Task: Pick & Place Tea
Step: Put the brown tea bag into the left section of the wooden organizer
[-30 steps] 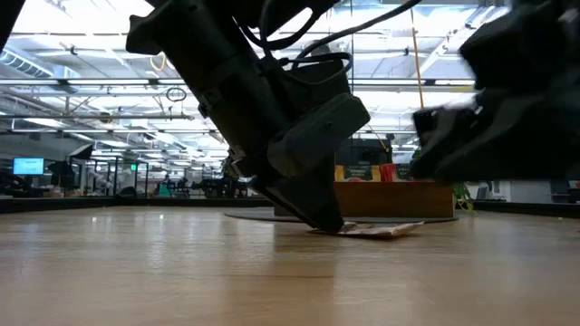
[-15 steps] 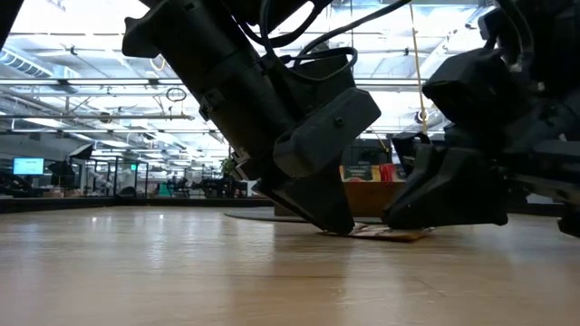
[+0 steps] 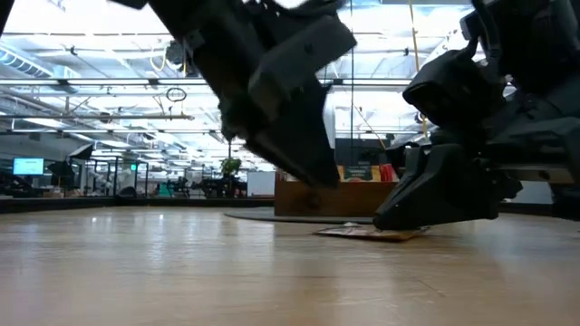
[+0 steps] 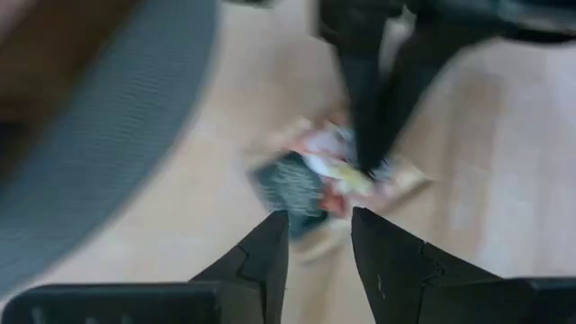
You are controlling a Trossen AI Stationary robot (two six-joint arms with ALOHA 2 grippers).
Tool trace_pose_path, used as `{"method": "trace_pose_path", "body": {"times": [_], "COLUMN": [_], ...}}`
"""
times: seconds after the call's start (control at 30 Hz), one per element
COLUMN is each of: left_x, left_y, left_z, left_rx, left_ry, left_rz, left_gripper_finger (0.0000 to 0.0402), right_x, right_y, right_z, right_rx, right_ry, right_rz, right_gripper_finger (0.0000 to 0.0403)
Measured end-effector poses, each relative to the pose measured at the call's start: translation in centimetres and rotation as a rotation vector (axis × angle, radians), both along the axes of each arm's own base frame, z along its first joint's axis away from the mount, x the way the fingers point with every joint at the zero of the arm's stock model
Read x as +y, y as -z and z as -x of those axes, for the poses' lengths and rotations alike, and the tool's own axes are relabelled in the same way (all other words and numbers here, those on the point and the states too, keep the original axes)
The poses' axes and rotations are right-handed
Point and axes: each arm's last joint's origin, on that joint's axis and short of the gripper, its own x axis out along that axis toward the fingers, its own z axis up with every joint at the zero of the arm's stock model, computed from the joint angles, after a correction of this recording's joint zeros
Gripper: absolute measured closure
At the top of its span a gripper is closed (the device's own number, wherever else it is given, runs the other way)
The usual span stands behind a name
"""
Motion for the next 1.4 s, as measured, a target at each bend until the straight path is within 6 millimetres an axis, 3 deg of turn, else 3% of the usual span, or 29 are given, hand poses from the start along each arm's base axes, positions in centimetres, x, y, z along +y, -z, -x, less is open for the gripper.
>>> {"method": "trace_pose_path", "body": {"times": [0.2,0.5,0.8,0.93,1.1,1.4], "left_x": [0.7,1.1,1.0,0.8,0.9,1.0], "left_y": [-0.6,-0.7,-0.9,-1.0,-0.5,-0.8], "left_z": [0.1,-0.1,-0.5,-0.8,-1.0,-1.5], "left_rx": [-0.031,-0.040,-0.075,-0.100,-0.100,-0.146], "left_ry": [-0.126,-0.167,-0.140,-0.092,-0.101,-0.106], "left_rz": [0.038,0.114,0.108,0.092,0.113,0.144], "left_gripper_finger": [0.0272,0.0272,0.0272,0.0272,0.0272,0.0272], "right_x": [-0.4,0.9,2.5,3.0,3.4,1.9], "right_y": [0.5,-0.6,-3.9,-4.4,-3.8,-2.0], "right_z": [1.2,1.1,1.8,2.5,2.8,2.1], "right_rx": [-0.005,-0.124,-0.228,-0.205,-0.167,-0.098], "right_ry": [0.023,-0.099,-0.195,-0.219,-0.214,-0.121], "right_rz": [0.001,0.046,0.040,0.038,0.021,0.054], "right_gripper_finger": [0.0402,0.0403,0.0403,0.0403,0.0403,0.0403]}}
